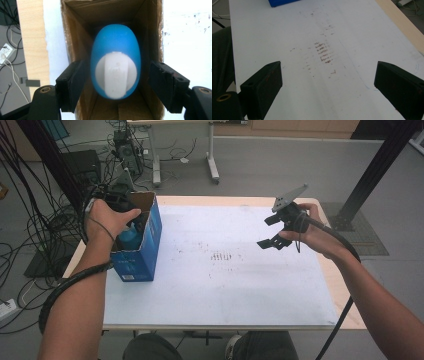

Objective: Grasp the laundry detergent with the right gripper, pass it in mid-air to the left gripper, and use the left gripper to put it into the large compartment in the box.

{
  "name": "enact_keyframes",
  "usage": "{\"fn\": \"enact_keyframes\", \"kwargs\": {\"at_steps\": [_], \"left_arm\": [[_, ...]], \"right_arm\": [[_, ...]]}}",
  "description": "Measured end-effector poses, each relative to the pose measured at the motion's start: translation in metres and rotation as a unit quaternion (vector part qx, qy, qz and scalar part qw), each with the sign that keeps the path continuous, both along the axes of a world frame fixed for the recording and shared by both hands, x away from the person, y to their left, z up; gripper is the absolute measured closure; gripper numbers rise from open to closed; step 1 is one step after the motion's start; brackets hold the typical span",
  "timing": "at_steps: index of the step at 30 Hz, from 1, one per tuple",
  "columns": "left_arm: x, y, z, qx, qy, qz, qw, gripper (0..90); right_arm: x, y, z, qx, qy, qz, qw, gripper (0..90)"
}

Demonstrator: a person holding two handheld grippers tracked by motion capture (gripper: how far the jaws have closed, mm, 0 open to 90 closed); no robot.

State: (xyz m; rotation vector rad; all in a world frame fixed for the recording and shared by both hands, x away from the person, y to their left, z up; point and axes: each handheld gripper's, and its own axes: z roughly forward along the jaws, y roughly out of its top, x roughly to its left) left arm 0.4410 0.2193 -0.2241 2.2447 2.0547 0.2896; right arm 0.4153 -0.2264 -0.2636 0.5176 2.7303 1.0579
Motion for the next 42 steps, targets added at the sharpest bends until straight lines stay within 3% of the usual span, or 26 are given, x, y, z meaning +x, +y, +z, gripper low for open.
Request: {"fn": "enact_keyframes", "kwargs": {"at_steps": [12, 24, 29, 42], "left_arm": [[-0.005, -0.007, 0.030, 0.000, -0.021, -0.012, 0.9997, 25.6], [-0.004, -0.044, 0.045, -0.019, -0.039, -0.051, 0.9978, 18.5], [0.000, -0.063, 0.047, -0.031, -0.044, -0.071, 0.9960, 15.0], [0.014, -0.112, 0.036, -0.058, -0.038, -0.118, 0.9906, 10.4]], "right_arm": [[-0.002, 0.001, 0.004, -0.006, -0.002, -0.004, 1.0000, 7.9], [-0.004, 0.006, 0.007, -0.016, 0.001, -0.007, 0.9998, 8.0], [-0.005, 0.006, 0.009, -0.024, 0.003, -0.008, 0.9997, 8.0], [-0.003, -0.005, 0.011, -0.028, 0.009, -0.017, 0.9994, 8.0]]}}
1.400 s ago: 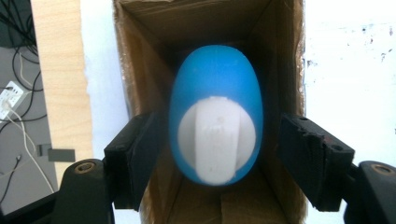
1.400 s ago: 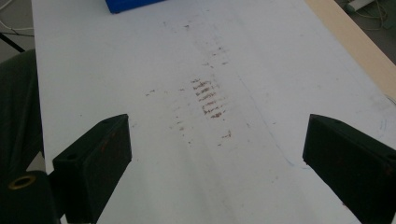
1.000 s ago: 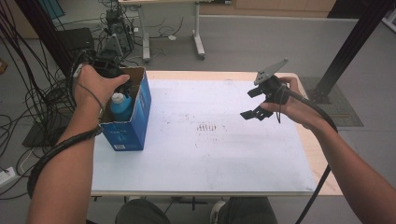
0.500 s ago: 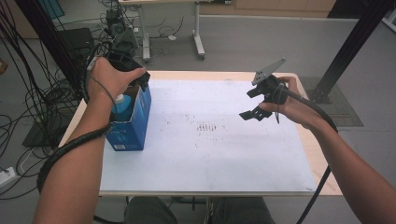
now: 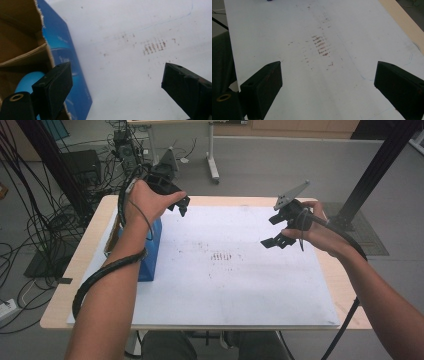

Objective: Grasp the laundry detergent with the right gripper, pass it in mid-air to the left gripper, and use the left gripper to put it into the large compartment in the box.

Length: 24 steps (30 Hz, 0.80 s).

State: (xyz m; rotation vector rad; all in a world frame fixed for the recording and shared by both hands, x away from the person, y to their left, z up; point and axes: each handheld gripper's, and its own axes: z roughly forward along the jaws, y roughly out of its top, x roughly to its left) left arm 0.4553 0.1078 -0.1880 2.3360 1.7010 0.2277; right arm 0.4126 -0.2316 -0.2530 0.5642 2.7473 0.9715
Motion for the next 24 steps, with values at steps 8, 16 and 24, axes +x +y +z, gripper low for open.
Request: {"fn": "enact_keyframes", "kwargs": {"at_steps": [8, 16, 24], "left_arm": [[0.009, -0.024, -0.001, -0.001, -0.002, -0.013, 0.9999, 10.4], [0.017, -0.039, -0.003, -0.006, 0.000, -0.021, 0.9998, 10.4], [0.021, -0.049, -0.010, -0.010, 0.006, -0.031, 0.9994, 10.4]], "right_arm": [[0.003, -0.006, 0.000, -0.002, 0.001, -0.004, 1.0000, 8.0], [0.004, -0.010, 0.001, -0.007, 0.000, -0.006, 1.0000, 8.0], [0.005, -0.012, 0.004, -0.013, -0.002, -0.008, 0.9999, 8.0]]}}
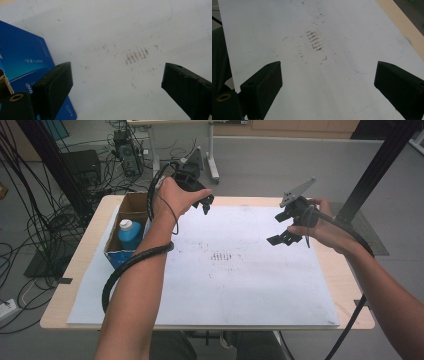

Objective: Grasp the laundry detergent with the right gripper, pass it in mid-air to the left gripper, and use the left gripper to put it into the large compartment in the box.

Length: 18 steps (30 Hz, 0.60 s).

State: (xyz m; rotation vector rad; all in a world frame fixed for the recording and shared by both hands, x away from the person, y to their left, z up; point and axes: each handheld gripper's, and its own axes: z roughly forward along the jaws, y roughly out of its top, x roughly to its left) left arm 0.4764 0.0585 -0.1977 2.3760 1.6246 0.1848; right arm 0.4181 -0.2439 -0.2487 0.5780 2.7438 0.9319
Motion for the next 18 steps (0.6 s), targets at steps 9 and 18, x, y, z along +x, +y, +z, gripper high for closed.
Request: {"fn": "enact_keyframes", "kwargs": {"at_steps": [9, 18], "left_arm": [[0.0043, 0.0017, -0.0053, -0.007, 0.003, 0.003, 1.0000, 10.4], [0.0037, 0.0022, -0.0081, -0.012, 0.006, 0.002, 0.9999, 10.4]], "right_arm": [[0.0046, 0.0019, 0.0000, -0.012, -0.002, 0.004, 0.9999, 8.5], [0.0062, 0.0055, -0.0001, -0.015, -0.002, 0.008, 0.9998, 8.5]]}}
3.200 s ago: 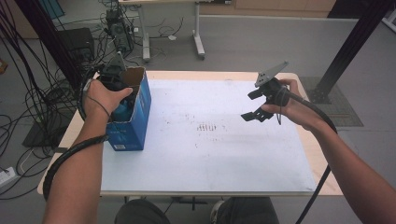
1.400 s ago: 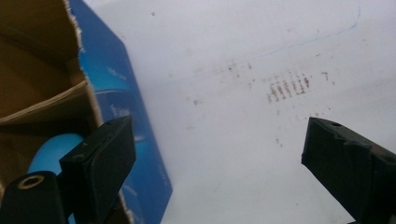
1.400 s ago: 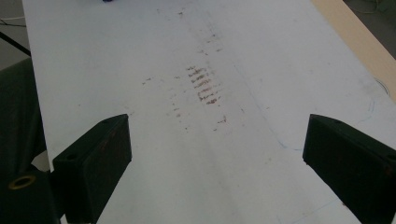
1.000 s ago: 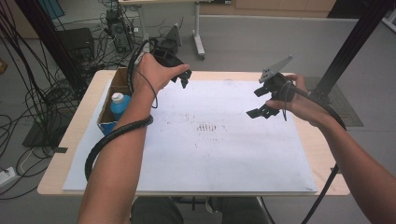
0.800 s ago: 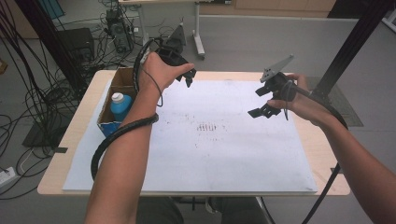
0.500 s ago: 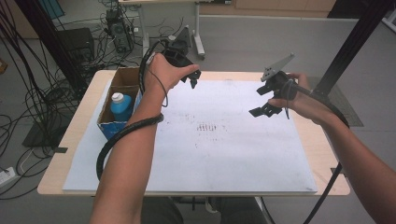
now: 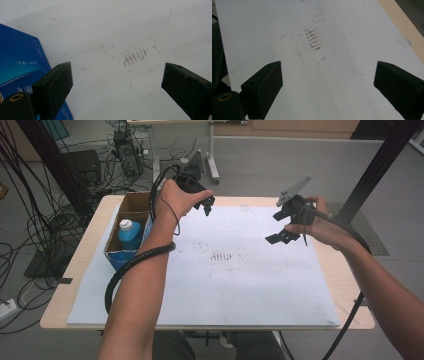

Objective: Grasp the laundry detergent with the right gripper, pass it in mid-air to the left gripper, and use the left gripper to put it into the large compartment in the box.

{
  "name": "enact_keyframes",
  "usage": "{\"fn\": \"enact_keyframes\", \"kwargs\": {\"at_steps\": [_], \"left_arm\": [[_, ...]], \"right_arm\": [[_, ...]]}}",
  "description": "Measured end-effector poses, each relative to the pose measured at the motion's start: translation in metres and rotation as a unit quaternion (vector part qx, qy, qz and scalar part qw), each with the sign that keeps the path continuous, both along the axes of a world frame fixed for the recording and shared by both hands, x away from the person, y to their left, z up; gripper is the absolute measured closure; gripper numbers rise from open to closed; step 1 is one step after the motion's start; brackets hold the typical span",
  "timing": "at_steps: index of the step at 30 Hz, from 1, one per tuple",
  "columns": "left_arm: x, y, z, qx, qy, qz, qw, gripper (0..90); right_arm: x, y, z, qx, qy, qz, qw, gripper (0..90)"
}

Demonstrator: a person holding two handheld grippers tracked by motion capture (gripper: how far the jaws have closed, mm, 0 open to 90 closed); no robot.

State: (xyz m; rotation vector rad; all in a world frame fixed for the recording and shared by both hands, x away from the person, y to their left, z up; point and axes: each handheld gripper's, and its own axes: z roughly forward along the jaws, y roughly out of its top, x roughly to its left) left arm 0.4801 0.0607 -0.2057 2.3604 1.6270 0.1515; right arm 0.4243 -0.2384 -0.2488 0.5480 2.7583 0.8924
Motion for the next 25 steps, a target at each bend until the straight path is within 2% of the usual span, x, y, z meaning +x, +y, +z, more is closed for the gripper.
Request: {"fn": "enact_keyframes", "kwargs": {"at_steps": [25], "left_arm": [[-0.0053, -0.0001, 0.0028, 0.001, -0.004, 0.000, 1.0000, 10.4]], "right_arm": [[-0.0037, -0.0017, -0.0002, 0.006, -0.005, 0.001, 1.0000, 8.5]]}}
